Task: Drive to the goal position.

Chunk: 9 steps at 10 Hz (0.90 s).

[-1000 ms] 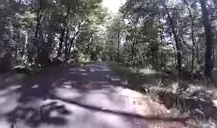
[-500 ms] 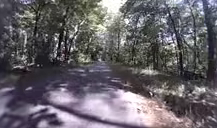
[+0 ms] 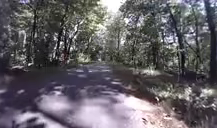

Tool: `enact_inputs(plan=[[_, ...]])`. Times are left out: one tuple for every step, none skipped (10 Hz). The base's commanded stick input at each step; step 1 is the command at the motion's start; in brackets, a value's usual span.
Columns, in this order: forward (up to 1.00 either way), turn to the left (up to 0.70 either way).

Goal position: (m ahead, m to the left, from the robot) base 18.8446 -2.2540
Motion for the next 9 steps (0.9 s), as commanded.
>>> enact_inputs(plan=[[0.45, 0.0], [0.45, 0.0], [0.45, 0.0], [0.45, 0.0], [0.45, 0.0], [0.45, 0.0], [0.45, 0.0], [0.45, 0.0], [0.45, 0.0]])
